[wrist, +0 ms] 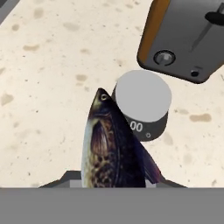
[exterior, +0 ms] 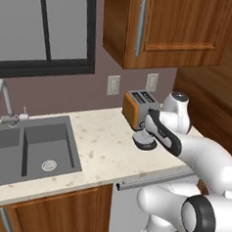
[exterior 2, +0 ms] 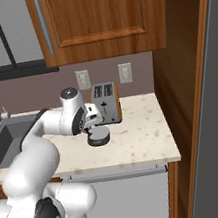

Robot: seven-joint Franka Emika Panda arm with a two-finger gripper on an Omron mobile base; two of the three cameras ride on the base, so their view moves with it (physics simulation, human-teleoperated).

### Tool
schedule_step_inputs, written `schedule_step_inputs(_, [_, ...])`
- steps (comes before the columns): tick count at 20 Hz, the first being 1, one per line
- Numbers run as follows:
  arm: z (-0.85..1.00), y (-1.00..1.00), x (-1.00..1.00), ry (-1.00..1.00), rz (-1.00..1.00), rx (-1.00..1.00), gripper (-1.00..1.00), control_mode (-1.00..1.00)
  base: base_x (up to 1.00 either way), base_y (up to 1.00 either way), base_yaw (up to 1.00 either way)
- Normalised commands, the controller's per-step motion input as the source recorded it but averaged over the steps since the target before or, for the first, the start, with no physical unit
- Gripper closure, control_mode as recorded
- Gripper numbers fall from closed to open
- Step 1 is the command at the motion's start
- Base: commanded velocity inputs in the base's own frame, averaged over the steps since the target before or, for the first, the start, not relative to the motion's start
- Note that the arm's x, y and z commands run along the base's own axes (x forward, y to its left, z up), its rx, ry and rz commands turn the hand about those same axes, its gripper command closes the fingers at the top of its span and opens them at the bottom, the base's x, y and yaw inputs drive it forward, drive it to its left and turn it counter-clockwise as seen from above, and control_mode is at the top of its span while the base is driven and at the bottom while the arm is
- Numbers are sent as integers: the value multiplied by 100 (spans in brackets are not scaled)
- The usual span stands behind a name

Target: Take the fish from the fridge and place it on the digital scale on the counter by the fridge. Wait a few seconds for a reading, then move it to the plate on the dining counter.

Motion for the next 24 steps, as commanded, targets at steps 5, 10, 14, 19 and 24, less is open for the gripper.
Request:
schedule_step_inputs(5, [-25, -12, 31, 1, 0, 0, 100, -100, 0, 0, 0])
schedule_step_inputs(10, [-27, -7, 22, 0, 0, 0, 100, -100, 0, 0, 0])
schedule_step_inputs(14, [-23, 0, 28, 0, 0, 0, 100, -100, 0, 0, 0])
schedule_step_inputs(19, [-19, 0, 31, 0, 0, 0, 100, -100, 0, 0, 0])
schedule_step_inputs(24, [-19, 0, 32, 1, 0, 0, 100, -100, 0, 0, 0])
